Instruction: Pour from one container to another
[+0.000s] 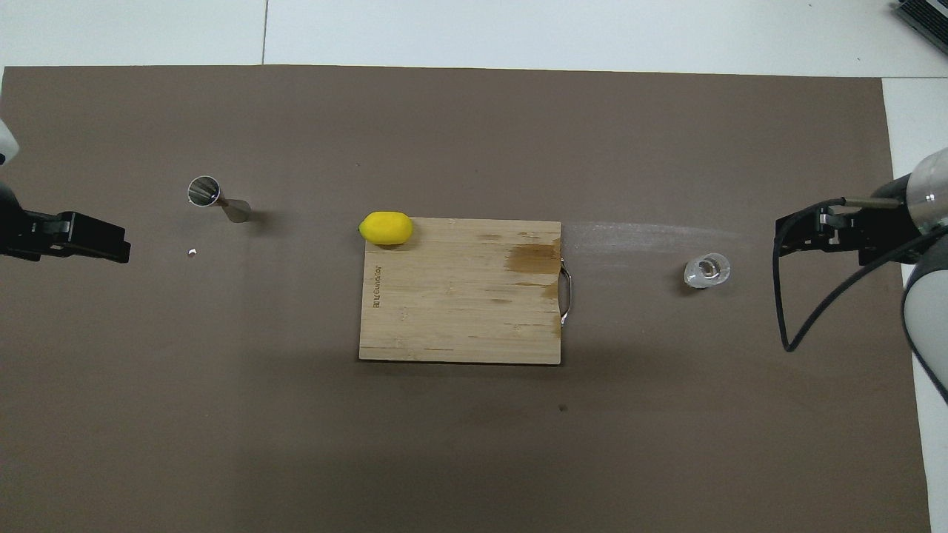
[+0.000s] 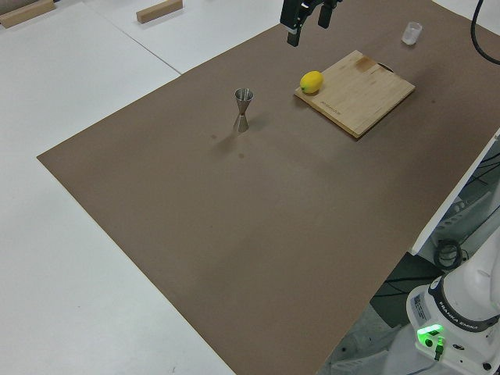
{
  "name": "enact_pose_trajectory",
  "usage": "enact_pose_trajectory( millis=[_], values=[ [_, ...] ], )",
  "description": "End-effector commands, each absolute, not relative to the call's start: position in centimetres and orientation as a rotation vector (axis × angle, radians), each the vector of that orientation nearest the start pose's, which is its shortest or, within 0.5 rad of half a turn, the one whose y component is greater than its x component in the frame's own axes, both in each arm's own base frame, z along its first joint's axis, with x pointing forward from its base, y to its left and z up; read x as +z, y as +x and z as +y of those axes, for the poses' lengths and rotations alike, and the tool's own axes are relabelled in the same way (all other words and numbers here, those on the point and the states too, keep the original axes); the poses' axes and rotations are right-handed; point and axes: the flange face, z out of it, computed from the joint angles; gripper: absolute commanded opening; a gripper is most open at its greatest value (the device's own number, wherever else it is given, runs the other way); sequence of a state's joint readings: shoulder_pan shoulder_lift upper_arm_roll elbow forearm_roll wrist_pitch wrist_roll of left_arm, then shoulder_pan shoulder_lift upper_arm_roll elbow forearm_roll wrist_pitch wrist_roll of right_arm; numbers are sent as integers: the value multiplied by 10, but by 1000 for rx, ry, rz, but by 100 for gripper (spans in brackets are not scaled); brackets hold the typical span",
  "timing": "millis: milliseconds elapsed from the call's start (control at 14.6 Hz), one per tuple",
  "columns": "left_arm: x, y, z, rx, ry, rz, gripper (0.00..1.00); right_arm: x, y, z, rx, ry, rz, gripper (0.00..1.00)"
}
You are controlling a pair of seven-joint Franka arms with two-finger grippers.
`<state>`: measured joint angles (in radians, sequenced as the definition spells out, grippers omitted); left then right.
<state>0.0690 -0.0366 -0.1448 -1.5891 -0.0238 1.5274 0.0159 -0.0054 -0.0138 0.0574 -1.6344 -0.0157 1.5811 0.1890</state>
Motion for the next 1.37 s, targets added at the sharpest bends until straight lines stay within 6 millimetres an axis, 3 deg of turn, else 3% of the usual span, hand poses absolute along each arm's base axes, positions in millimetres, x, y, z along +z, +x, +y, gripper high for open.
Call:
enact_pose_trajectory(
  millis=[0,615,820,1161,1298],
  values=[
    [636,535,-43,60,-3165,163,100,606,546,27,41,-3160,242,100],
    [633,535,-47,53,-3164,174,100,606,546,27,41,-3160,242,100],
    [634,538,-39,21,-3170,142,100,606,546,27,41,-3160,242,100],
    [605,527,-38,72,-3168,116,100,605,547,27,43,-3160,242,100],
    [590,527,-19,152,-3183,47,100,605,547,27,43,-3160,242,100]
  ],
)
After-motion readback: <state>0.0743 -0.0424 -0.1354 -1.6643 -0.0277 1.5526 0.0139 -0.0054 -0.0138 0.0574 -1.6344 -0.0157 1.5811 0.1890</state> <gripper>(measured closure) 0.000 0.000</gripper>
